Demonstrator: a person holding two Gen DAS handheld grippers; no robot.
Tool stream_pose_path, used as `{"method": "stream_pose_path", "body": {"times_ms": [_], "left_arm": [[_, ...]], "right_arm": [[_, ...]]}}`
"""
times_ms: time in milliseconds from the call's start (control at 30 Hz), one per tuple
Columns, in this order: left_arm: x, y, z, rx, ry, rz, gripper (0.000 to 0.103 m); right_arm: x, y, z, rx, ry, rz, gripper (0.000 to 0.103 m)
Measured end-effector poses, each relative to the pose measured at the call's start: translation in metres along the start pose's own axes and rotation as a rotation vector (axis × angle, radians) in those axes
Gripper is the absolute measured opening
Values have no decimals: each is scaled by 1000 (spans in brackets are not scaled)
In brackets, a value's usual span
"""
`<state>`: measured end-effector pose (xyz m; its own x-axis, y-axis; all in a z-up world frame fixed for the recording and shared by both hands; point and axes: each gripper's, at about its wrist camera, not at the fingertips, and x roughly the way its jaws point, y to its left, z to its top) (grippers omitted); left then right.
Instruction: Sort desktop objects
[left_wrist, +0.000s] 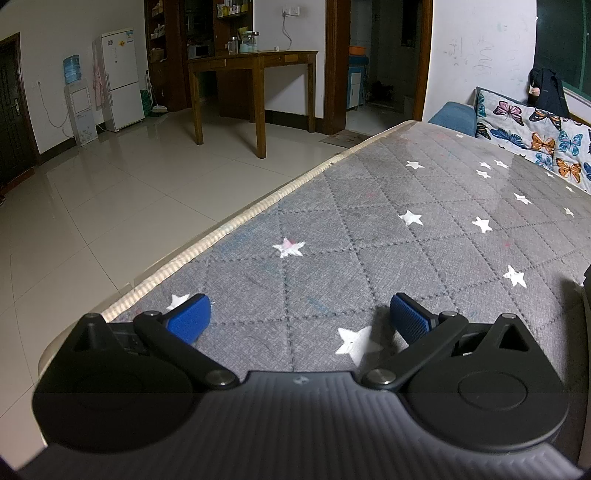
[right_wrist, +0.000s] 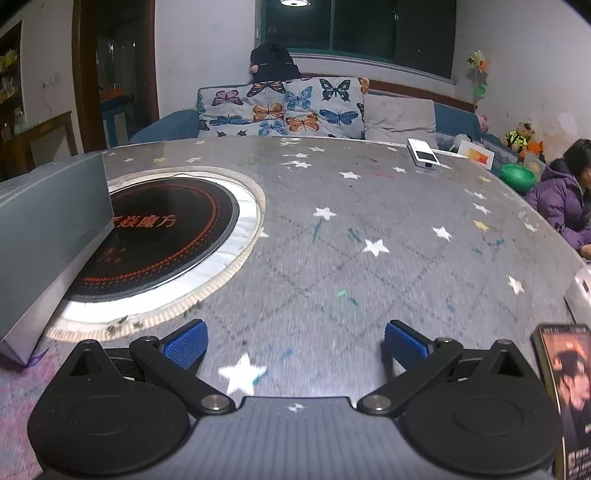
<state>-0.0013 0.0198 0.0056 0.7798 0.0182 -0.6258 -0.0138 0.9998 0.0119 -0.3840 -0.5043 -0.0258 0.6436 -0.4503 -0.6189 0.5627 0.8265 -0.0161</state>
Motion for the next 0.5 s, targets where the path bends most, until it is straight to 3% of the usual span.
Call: {"method": "stream_pose_path", "body": {"times_ms": [500], "left_arm": [[0,-1,0,-1,0,-1,103]], "right_arm": [[56,17,51,-71,-17,24,103]]}}
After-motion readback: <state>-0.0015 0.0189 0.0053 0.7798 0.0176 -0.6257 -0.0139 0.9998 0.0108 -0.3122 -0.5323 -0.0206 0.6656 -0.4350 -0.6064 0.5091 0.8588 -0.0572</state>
